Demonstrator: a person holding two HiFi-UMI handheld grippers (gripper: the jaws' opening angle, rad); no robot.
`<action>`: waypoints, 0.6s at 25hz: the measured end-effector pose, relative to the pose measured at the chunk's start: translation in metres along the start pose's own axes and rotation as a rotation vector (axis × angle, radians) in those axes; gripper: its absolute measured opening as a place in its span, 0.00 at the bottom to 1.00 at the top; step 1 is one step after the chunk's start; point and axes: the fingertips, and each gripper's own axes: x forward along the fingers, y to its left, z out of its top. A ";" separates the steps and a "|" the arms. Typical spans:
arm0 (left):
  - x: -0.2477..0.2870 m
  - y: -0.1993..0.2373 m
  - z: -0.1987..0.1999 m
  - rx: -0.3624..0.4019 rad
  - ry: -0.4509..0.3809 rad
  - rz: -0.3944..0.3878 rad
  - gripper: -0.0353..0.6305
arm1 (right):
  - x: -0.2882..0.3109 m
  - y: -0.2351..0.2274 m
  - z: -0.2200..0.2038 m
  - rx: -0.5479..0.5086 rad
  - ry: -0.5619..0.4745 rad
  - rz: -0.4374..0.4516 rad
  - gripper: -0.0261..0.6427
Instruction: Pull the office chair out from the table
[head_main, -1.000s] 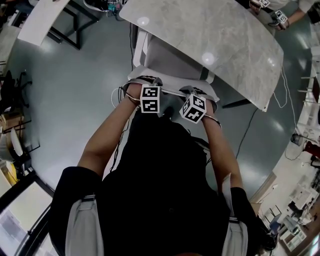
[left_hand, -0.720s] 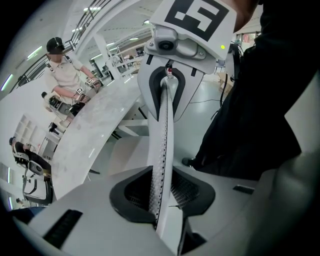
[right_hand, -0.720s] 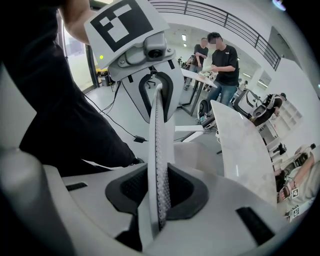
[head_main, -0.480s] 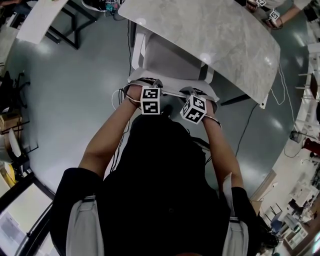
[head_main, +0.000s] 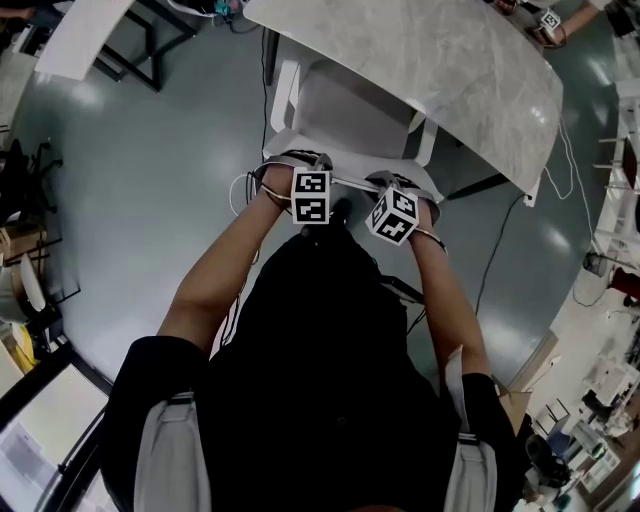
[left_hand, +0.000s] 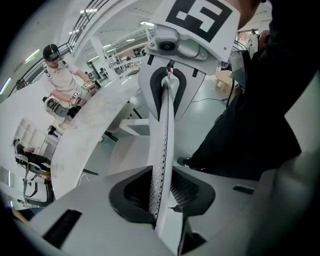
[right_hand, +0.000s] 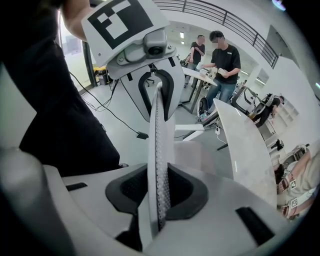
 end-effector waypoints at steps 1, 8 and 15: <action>-0.002 -0.004 -0.003 0.005 0.001 -0.003 0.21 | 0.000 0.005 0.003 0.005 -0.002 -0.004 0.17; -0.010 -0.027 -0.016 0.039 0.003 -0.026 0.21 | 0.001 0.033 0.016 0.038 -0.009 -0.020 0.17; -0.019 -0.052 -0.023 0.060 0.002 -0.032 0.21 | 0.000 0.062 0.022 0.043 -0.001 -0.023 0.17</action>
